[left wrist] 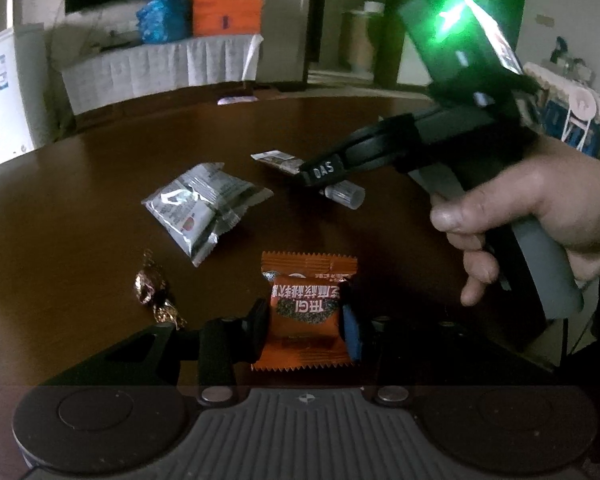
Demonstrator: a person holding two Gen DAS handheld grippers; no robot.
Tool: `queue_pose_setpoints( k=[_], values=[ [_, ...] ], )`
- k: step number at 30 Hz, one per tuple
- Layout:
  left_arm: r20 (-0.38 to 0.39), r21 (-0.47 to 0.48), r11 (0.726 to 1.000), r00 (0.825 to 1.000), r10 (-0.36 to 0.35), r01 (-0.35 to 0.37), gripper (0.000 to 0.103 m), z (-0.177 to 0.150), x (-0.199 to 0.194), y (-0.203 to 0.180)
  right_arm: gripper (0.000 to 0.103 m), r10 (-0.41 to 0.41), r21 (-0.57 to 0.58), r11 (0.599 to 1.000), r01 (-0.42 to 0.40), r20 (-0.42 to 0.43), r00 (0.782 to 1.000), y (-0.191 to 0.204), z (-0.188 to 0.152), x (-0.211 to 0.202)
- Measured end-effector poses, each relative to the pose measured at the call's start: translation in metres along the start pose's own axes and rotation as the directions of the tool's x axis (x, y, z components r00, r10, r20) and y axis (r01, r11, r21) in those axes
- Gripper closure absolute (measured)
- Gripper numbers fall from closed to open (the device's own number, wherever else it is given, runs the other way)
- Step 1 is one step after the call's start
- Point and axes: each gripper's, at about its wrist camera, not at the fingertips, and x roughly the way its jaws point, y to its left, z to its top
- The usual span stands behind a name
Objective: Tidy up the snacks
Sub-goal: 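Lift the black tube with the right gripper while the left gripper closes on the orange packet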
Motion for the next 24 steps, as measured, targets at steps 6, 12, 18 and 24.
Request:
queue_pose_setpoints(
  k=[6, 12, 18, 24],
  values=[
    [0.012, -0.003, 1.0, 1.0, 0.002, -0.002, 0.065, 0.004, 0.0, -0.002, 0.081, 0.002, 0.008, 1.0, -0.002, 0.028, 1.0, -0.003, 0.002, -0.009],
    [0.035, -0.007, 1.0, 0.999, 0.009, -0.009, 0.065, 0.008, -0.001, -0.004, 0.081, 0.003, 0.012, 1.0, -0.003, 0.072, 0.997, -0.007, 0.005, -0.026],
    [0.052, -0.021, 1.0, 0.998, 0.019, -0.018, 0.065, 0.013, -0.001, -0.003, 0.081, 0.007, 0.012, 1.0, -0.008, 0.091, 0.996, -0.015, 0.005, -0.038],
    [0.068, -0.027, 0.999, 0.997, 0.029, -0.027, 0.065, 0.017, -0.001, -0.004, 0.081, 0.007, 0.019, 1.0, -0.009, 0.111, 0.994, -0.02, 0.004, -0.052]
  ],
)
